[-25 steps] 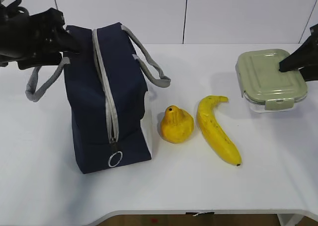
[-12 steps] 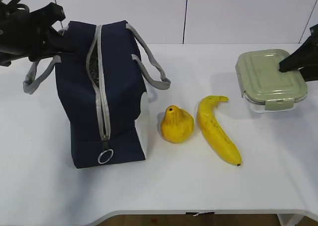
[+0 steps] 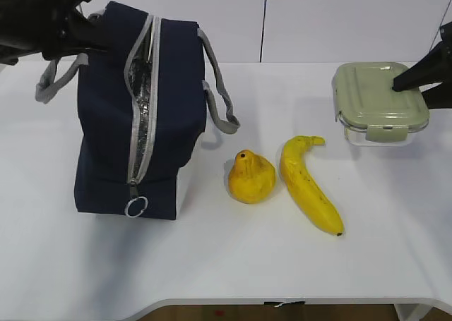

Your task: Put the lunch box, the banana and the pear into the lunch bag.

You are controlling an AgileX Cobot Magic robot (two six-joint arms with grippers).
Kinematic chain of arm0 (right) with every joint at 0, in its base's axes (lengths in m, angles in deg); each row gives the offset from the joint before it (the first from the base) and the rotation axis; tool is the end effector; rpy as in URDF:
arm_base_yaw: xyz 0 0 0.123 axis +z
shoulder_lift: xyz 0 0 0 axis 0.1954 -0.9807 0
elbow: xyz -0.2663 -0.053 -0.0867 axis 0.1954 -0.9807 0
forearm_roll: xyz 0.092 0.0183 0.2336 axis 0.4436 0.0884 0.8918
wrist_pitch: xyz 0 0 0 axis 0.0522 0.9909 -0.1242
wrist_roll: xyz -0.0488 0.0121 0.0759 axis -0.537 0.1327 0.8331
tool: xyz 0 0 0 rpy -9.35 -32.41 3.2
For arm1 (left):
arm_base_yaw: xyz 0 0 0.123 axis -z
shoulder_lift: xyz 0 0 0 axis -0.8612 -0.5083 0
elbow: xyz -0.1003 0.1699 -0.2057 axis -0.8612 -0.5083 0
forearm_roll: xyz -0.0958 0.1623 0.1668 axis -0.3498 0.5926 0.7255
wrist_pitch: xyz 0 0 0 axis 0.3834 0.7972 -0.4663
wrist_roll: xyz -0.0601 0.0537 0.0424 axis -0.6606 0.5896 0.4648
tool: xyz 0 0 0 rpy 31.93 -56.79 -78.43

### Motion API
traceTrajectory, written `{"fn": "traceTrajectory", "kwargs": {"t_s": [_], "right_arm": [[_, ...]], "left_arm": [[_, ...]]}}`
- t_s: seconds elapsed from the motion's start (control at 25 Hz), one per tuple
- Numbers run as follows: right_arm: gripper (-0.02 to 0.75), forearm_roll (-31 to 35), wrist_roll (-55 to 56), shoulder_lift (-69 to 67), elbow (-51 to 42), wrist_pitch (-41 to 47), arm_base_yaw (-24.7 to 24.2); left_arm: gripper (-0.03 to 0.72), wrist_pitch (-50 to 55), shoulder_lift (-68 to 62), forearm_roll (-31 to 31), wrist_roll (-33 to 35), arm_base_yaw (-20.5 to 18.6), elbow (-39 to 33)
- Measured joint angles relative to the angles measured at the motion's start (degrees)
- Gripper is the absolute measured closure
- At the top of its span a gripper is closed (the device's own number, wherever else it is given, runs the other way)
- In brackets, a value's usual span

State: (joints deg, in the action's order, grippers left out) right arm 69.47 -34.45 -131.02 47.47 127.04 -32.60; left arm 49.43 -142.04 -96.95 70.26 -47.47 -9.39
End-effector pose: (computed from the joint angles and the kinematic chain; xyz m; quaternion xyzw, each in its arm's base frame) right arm 0.3690 -0.0711 0.2589 0.0704 0.9047 0.3685 0.2019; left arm 0.3307 -0.1034 0.3028 -0.0666 0.8694 -0.3214 0.3694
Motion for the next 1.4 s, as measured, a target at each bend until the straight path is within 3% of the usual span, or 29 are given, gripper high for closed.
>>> {"fn": "traceTrajectory", "kwargs": {"t_s": [0.4,0.88,1.4], "right_arm": [[0.364,0.6,2.85,1.06,1.31,0.0,1.99],[0.364,0.47,13.38,1.17,14.44,1.41,13.89],[0.365,0.47,17.58,1.24,17.9,2.05,25.45]], "left_arm": [[0.692,1.56,0.0,8.78,-7.1,0.27,2.62],[0.692,0.14,0.0,13.41,-12.72,3.22,2.75],[0.692,0.14,0.0,14.34,-13.63,3.22,2.75]]}}
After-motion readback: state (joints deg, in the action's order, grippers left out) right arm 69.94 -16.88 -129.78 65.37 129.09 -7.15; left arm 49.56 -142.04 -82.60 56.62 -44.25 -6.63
